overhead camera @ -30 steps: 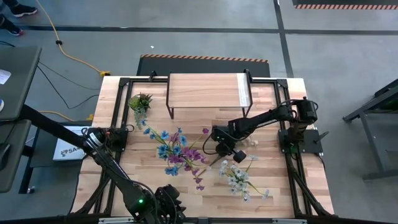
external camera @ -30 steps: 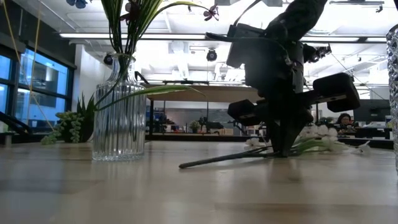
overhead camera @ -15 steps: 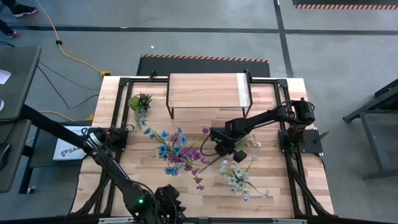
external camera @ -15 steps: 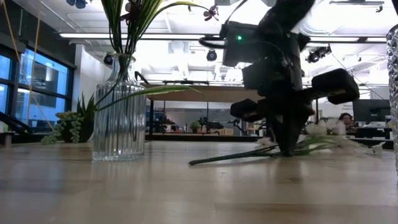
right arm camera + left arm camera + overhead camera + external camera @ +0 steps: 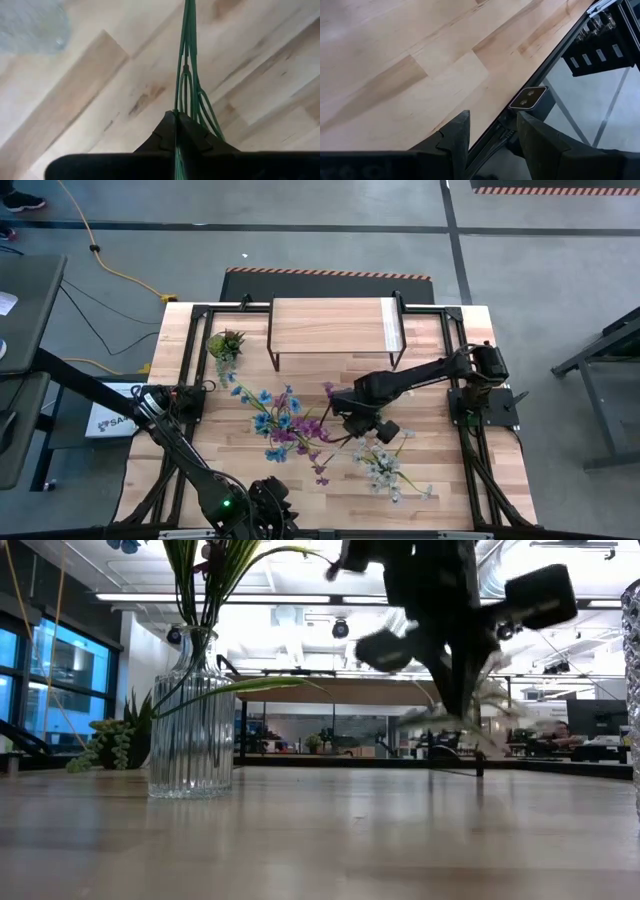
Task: Pick and place flowers into a vace then onto a shelf
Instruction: Put the white flowers into the right transparent vase
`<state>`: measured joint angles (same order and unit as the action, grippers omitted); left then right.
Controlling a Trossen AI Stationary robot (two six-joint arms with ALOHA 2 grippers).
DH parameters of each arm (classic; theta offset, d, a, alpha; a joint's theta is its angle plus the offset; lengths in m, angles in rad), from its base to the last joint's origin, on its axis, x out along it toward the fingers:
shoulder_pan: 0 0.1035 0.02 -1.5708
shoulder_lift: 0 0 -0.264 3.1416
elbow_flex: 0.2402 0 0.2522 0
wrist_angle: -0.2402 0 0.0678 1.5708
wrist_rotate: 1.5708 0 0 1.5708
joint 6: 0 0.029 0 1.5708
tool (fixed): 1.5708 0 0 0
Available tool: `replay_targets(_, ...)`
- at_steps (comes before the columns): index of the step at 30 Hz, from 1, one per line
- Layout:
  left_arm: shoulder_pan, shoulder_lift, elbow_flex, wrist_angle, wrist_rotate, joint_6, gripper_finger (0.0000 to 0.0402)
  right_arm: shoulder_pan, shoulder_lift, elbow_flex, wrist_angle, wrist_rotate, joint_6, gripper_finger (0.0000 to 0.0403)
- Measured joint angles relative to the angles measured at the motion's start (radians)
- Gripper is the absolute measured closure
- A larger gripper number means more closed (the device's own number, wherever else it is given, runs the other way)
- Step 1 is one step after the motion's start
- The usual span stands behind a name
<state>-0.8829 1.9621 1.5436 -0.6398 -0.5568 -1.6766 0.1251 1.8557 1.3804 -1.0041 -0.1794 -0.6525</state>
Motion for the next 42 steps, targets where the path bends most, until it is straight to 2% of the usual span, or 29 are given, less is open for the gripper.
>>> replay_targets(9,0.000,0.000,0.000,-0.007,0.000,0.024,0.0204,-0.002,-0.002,0.085,-0.142,0.094,0.020,0.0403)
replay_targets(24,0.000,0.000,0.000,-0.011,0.000,0.026,0.0204,-0.001,-0.032,0.168,-0.331,0.189,0.044,0.0402)
replay_targets(34,0.000,0.000,0.000,-0.022,-0.002,0.033,0.0204,-0.008,-0.070,0.223,-0.481,0.323,0.064,0.0402)
replay_targets(38,0.000,0.000,0.000,-0.023,-0.002,0.033,0.0204,-0.032,-0.073,0.223,-0.537,0.337,0.093,0.0402)
replay_targets(42,0.000,0.000,0.000,-0.022,-0.002,0.034,0.0204,-0.059,-0.095,0.223,-0.568,0.431,0.114,0.0402)
